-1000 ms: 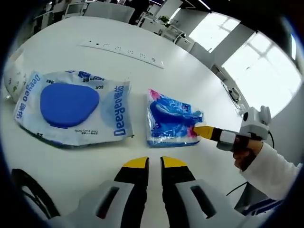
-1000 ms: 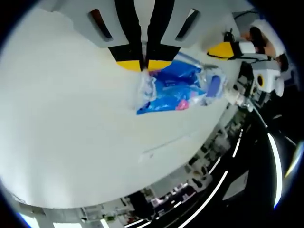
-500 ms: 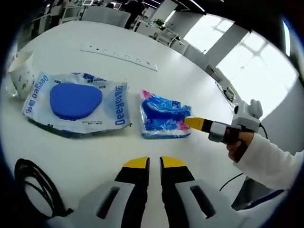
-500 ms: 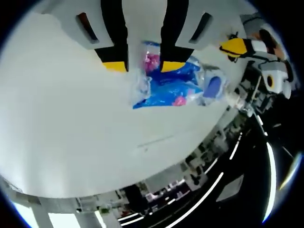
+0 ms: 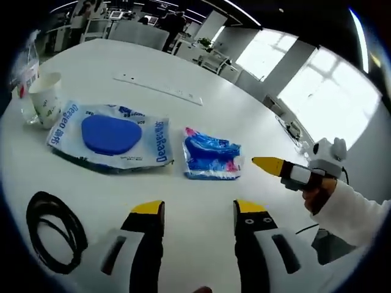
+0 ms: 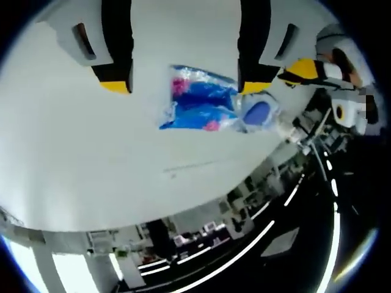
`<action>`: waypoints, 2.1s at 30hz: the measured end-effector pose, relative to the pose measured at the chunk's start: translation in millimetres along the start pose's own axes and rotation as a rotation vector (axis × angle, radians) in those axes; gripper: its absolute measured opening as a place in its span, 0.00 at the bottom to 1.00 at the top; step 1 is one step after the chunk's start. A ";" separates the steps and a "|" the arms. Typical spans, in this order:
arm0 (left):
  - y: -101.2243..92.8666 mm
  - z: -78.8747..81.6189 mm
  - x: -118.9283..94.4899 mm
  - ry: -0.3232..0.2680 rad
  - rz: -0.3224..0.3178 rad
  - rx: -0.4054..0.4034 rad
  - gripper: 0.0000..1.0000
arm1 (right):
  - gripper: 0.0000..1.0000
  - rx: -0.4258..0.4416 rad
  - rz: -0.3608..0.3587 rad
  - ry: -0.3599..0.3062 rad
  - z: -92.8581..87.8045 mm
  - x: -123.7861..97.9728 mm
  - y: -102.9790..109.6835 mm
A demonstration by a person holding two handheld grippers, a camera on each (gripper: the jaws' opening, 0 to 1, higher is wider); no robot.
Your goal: Arrange the tabletop items into an orderly group along one side of the table until the central work area is clear of visible clutter.
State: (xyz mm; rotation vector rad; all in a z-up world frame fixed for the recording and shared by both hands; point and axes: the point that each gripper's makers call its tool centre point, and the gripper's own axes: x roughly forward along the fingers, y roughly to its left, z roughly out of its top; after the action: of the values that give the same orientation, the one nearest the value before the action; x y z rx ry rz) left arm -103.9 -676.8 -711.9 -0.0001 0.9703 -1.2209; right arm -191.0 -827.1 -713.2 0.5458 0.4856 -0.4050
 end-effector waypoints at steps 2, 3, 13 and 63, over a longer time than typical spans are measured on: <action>5.7 1.3 -6.5 -0.018 0.016 0.005 0.54 | 0.70 -0.006 0.007 -0.001 -2.5 -5.7 2.8; 7.3 1.5 -8.9 -0.023 0.022 0.007 0.55 | 0.70 -0.007 0.010 -0.005 -4.0 -9.5 5.2; 27.3 -1.1 -38.4 -0.062 0.069 0.027 0.64 | 0.69 -0.003 0.052 -0.002 -23.6 -31.6 26.9; 100.8 -50.2 -69.5 0.144 0.226 0.317 0.37 | 0.58 0.098 0.091 0.013 -58.3 -72.2 46.0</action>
State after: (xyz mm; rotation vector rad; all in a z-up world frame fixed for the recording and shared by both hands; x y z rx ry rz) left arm -57.0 -558.5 -748.2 0.4420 0.8651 -1.1636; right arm -246.4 -740.6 -700.2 0.6629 0.4533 -0.3396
